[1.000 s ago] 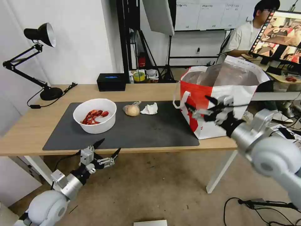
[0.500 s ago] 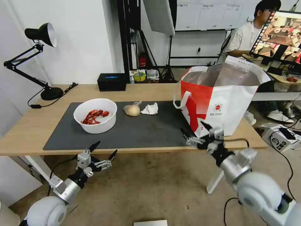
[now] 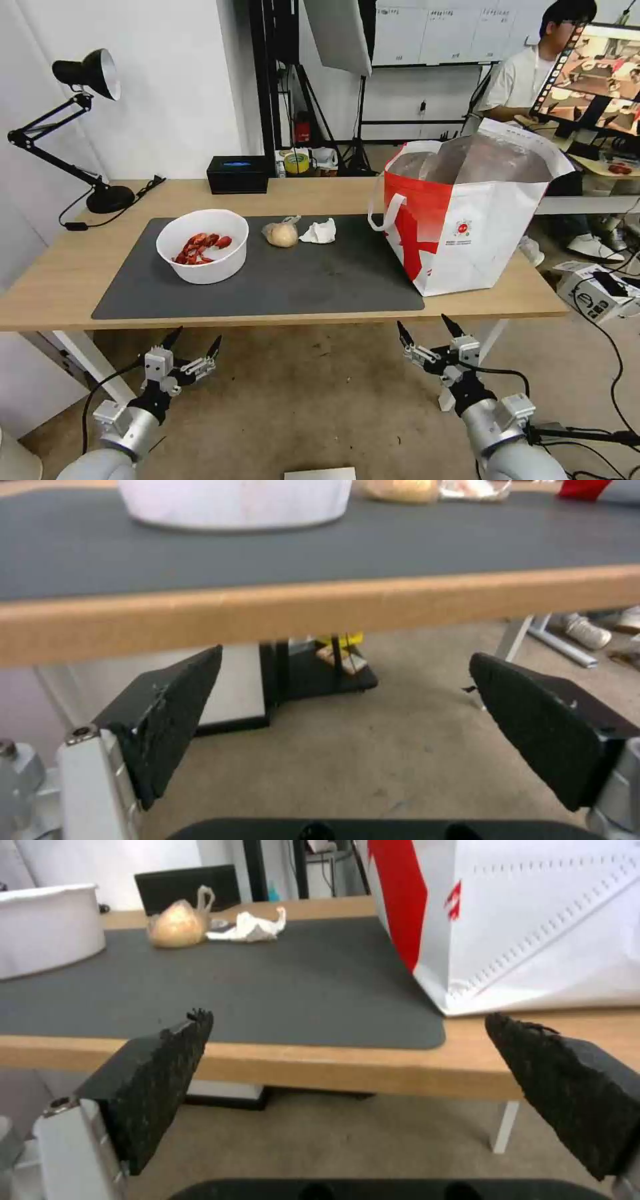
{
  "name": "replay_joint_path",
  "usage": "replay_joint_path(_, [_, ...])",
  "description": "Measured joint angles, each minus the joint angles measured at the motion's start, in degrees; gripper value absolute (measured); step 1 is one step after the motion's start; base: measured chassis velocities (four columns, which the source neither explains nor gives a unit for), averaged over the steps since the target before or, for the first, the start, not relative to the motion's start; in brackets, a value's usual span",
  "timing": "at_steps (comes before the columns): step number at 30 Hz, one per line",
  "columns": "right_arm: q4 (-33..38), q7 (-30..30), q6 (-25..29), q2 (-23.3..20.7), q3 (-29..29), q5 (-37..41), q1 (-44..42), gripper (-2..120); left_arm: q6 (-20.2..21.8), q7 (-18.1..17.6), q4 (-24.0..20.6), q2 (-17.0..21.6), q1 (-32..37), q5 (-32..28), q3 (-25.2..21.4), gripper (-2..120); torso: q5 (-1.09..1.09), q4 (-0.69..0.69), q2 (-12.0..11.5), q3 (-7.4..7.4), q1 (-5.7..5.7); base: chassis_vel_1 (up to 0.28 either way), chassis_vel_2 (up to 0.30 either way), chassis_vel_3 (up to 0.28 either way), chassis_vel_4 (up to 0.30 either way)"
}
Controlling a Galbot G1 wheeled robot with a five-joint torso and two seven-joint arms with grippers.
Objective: Pick up the trash from the table and place it into the takeout bag.
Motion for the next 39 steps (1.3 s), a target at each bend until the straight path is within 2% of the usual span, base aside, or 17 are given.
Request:
replay_joint_path(28, [-0.44,0.14,-1.78,-0.15,-1.81,1.77,2.73,100,-0.48,0.29,0.04,-0.74,0.10,0.15,-0.45,100,0.00,-0.01,0.00,0.00,0.00,0.000,0.000,0.000,0.000])
replay_joint_path(35, [0.51,0.11,-3.95,-0.50,-4.98,5.07,10.18,100,-1.08,0.16,0.30,-0.71,-0.89,0.25,0.21,100,0.00,0.00,-0.01,0.01,0.01,0.000,0.000,0.000,0.000])
replay_joint_path(39, [0.60,-0.06,-8.08,-1.52,-10.59,7.49,19.18,100,-0.98,-0.30,-0.28,-0.52,-1.66,0.26,0.80,100,0.00,-0.01,-0.01,0.01,0.01,0.000,0.000,0.000,0.000])
